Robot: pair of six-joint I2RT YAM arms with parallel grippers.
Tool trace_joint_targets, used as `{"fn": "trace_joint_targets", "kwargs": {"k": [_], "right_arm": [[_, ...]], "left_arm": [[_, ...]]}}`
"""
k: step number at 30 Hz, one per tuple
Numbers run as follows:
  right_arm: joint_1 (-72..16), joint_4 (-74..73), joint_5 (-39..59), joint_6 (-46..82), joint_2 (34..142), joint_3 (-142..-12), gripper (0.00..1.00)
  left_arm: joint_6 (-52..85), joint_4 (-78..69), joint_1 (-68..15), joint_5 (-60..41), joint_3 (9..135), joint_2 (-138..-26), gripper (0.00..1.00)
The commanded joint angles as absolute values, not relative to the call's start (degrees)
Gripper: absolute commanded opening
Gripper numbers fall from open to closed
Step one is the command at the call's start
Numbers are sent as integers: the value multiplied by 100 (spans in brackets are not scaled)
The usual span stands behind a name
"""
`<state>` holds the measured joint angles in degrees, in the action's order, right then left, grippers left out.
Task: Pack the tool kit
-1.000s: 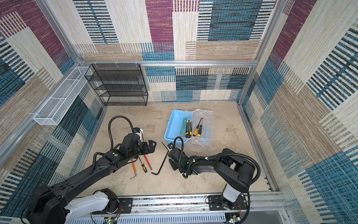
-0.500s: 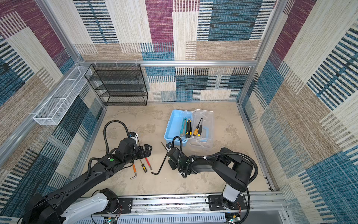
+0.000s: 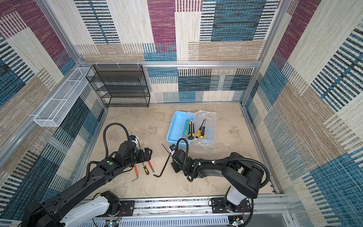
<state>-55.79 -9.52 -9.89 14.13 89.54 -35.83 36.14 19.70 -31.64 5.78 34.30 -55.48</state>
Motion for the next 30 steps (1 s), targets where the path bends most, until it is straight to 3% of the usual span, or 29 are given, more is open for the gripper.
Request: {"fn": "trace_joint_targets", "kwargs": {"k": [1, 14, 30], "right_arm": [[-5571, -1464, -896, 1476, 8736, -3470, 13], [-5141, -1853, -483, 1615, 7410, -2843, 13], [-3169, -784, 76, 1720, 4725, -2302, 17]], "left_arm": [[3457, 2205, -3164, 706, 3473, -5525, 99], [3429, 2193, -3182, 678, 3490, -5519, 97], [3453, 2058, -3208, 583, 3454, -5625, 97]]}}
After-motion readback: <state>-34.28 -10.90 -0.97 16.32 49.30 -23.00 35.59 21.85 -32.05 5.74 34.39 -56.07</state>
